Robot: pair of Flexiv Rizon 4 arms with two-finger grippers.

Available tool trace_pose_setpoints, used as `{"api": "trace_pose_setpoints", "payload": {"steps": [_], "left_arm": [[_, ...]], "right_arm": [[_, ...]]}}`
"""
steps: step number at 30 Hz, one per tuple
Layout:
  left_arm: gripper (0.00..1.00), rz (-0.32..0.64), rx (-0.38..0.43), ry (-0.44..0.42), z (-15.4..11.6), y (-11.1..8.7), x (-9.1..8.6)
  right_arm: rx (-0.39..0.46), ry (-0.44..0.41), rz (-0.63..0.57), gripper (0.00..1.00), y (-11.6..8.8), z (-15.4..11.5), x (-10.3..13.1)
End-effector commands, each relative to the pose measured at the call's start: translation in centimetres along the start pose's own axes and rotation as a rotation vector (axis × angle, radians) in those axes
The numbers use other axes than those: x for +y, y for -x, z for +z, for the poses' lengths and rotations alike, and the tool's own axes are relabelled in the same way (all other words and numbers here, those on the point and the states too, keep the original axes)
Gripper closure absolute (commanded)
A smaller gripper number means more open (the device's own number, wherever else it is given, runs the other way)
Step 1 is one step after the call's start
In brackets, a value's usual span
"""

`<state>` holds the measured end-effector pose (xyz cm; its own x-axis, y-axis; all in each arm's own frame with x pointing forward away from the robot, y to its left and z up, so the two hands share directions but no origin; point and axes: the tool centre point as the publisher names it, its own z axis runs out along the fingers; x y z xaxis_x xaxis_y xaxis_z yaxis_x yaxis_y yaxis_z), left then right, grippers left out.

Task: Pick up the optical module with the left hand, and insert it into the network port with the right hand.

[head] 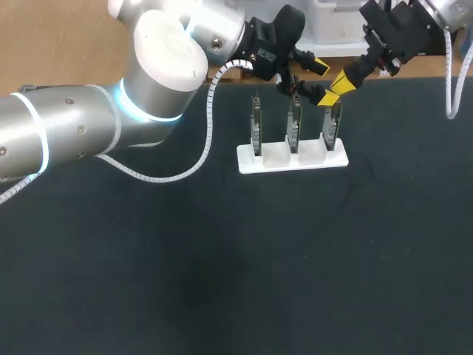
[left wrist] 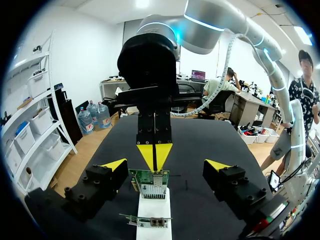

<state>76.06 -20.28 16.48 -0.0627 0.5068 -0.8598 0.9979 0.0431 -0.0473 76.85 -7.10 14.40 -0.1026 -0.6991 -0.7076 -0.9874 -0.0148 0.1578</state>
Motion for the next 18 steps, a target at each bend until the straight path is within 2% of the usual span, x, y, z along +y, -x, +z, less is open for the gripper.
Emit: {"api": "trace_pose_setpoints", "payload": {"steps": [1,12,18], "left_arm": [[0.0,-0.002,0.007,-0.001,0.08,0.15,0.13],[0.0,-0.002,0.007,-0.001,0.08,0.15,0.13],[0.0,-0.002,0.007,-0.001,0.08,0.15,0.13]], "right_arm": [[0.002,0.003,0.002,1.0,-0.4,0.45,-0.11],[0.005,0.011,0.008,1.0,-0.66,0.7,-0.01],[-0.02,0.002,0.025,1.0,0.09,0.24,-0.29]]}}
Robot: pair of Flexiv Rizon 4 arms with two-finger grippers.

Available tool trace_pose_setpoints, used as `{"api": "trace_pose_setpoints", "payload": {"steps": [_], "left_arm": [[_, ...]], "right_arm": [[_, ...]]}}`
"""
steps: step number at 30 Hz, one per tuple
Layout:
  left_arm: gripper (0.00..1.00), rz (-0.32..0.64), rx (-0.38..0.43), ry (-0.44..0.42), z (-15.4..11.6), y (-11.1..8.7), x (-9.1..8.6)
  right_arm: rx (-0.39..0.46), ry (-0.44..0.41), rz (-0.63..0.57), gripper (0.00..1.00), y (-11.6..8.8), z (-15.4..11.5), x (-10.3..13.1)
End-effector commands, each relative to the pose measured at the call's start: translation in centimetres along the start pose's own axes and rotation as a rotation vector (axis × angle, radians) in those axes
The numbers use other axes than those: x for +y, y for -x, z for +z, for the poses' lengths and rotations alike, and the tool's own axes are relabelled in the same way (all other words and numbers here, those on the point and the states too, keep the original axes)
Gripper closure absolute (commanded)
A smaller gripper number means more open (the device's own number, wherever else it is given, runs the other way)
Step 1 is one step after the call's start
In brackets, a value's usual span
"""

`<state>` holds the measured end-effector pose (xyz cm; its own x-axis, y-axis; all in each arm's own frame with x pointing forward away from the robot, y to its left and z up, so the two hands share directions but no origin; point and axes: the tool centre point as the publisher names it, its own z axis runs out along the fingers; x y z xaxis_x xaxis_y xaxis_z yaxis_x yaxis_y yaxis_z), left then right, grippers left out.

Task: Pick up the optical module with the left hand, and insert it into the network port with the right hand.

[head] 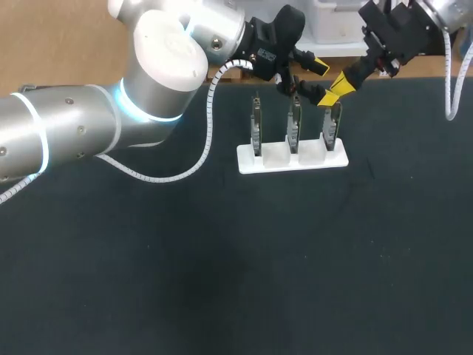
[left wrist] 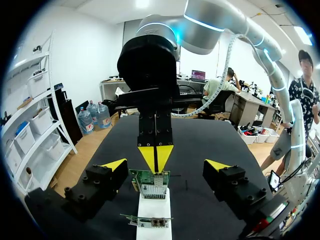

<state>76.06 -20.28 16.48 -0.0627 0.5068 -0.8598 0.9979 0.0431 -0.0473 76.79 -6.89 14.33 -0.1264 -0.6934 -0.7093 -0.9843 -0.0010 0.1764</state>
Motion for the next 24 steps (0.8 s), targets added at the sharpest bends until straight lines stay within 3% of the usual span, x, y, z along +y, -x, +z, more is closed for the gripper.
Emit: {"api": "trace_pose_setpoints", "payload": {"steps": [1,12,24], "left_arm": [[0.0,-0.002,0.007,-0.001,0.1,0.2,0.1],[0.0,-0.002,0.007,-0.001,0.1,0.2,0.1],[0.0,-0.016,0.016,-0.001,0.1,0.1,0.2]], "right_arm": [[-0.02,-0.003,0.003,1.0,0.2,-0.1,-0.4],[-0.096,-0.053,0.002,1.0,2.5,-2.7,-0.6],[-0.097,-0.091,0.019,1.0,1.8,-3.7,-0.4]]}}
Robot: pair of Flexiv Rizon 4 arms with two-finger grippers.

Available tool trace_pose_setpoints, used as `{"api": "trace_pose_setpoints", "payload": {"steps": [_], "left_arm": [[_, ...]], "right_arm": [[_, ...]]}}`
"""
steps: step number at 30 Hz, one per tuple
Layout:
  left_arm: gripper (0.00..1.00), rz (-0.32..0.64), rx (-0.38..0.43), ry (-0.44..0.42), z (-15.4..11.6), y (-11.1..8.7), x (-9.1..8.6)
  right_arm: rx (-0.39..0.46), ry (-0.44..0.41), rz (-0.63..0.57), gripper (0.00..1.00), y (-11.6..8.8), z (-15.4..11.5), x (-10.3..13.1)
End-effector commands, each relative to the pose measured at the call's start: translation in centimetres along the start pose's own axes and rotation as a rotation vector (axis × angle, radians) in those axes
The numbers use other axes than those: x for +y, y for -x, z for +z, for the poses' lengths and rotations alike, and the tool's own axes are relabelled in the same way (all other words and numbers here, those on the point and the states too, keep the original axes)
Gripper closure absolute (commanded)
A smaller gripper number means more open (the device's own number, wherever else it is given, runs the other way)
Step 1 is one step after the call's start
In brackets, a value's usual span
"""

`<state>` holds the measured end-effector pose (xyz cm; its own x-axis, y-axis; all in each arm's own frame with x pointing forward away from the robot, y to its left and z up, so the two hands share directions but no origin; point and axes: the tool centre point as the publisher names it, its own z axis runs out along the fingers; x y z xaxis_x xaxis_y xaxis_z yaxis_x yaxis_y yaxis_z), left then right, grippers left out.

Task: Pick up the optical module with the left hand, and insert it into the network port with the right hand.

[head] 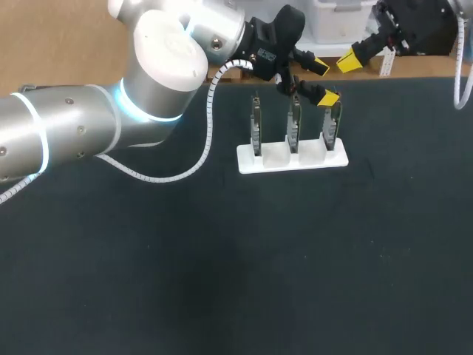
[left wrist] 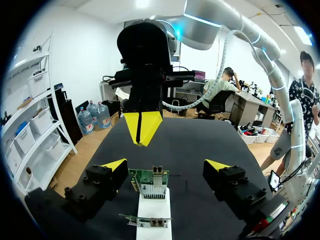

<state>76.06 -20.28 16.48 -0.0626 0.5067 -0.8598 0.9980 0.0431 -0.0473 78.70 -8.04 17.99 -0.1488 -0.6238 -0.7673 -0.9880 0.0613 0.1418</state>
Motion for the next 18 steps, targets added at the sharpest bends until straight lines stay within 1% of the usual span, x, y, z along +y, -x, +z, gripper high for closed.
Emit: {"api": "trace_pose_setpoints", "payload": {"steps": [1,4,8,12,16,18], "left_arm": [[0.0,-0.01,0.016,0.0,0.1,0.1,0.2],[0.0,-0.006,0.019,-0.001,0.1,0.2,0.3],[0.0,0.0,0.054,0.024,-0.7,0.6,0.1],[0.0,0.002,0.07,0.062,-1.9,0.7,-0.3],[0.0,-0.001,0.097,0.118,-3.4,0.7,-1.1],[0.0,-0.024,0.136,0.159,-4.3,0.7,-1.5]], "right_arm": [[-0.007,-0.024,0.005,1.0,-0.2,-0.3,0.8],[-0.023,-0.036,0.019,1.0,0.0,-0.8,0.5],[-0.05,-0.055,0.02,1.0,0.8,-1.8,-0.1],[-0.059,-0.062,0.004,1.0,1.3,-2.5,-0.2],[-0.059,-0.066,-0.014,1.0,1.6,-3.1,-0.2],[-0.06,-0.07,-0.02,1.0,1.8,-3.5,-0.1]]}}
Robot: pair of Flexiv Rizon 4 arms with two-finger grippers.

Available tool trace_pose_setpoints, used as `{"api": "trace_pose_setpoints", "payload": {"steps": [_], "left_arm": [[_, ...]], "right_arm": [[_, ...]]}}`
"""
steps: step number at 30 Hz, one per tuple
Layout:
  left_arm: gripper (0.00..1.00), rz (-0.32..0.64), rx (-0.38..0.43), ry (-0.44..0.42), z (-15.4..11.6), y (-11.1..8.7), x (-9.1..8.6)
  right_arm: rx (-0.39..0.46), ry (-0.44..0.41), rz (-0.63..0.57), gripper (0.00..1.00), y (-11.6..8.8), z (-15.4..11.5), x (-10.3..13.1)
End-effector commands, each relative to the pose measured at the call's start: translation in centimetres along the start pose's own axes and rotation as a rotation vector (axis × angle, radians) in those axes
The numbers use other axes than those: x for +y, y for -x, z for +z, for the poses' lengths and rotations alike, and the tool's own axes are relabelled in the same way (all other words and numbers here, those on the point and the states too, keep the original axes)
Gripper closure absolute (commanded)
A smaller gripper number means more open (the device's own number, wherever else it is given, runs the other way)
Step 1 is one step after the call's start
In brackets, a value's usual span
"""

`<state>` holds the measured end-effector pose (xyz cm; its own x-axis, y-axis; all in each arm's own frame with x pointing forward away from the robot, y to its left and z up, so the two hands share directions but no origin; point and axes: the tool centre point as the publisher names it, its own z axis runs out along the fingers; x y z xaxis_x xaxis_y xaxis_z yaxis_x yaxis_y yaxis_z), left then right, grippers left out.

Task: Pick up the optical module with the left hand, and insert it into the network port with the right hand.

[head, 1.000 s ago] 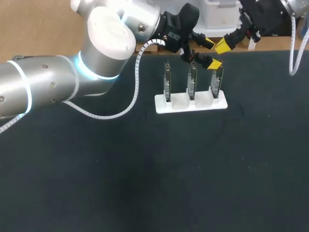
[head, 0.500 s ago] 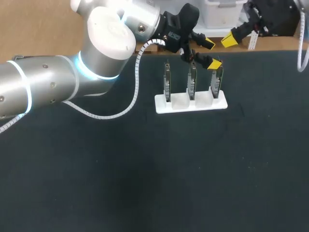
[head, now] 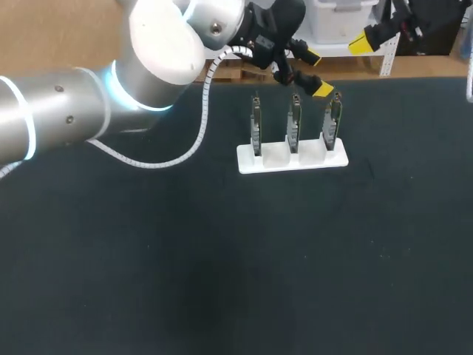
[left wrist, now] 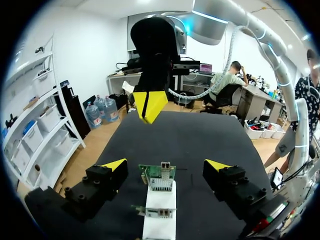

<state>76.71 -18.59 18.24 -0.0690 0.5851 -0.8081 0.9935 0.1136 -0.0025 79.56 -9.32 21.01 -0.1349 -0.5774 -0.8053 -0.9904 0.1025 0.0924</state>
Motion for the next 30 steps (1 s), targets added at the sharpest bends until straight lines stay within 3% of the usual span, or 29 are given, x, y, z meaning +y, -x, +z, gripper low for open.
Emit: {"api": "trace_pose_setpoints", "payload": {"steps": [1,4,11,12,13,30], "left_arm": [[0.0,-0.047,0.089,0.124,-2.9,-0.2,-2.3],[0.0,-0.053,0.1,0.212,-5.3,-0.4,-3.6],[0.0,-0.061,0.154,0.292,-7.6,-0.4,-4.9],[0.0,-0.07,0.154,0.301,-7.7,-0.4,-4.9],[0.0,-0.07,0.154,0.301,-7.7,-0.4,-4.9],[0.0,-0.07,0.154,0.301,-7.7,-0.4,-4.9]], "right_arm": [[-0.002,-0.007,-0.005,1.0,0.2,-0.9,0.4],[-0.007,-0.014,-0.001,1.0,0.1,-1.6,0.3],[-0.002,-0.008,0.011,0.98,0.3,-1.9,0.5],[-0.002,-0.008,0.011,0.56,0.3,-1.9,0.5],[-0.002,-0.008,0.011,0.0,0.3,-1.9,0.5],[-0.002,-0.008,0.011,0.0,0.3,-1.9,0.5]]}}
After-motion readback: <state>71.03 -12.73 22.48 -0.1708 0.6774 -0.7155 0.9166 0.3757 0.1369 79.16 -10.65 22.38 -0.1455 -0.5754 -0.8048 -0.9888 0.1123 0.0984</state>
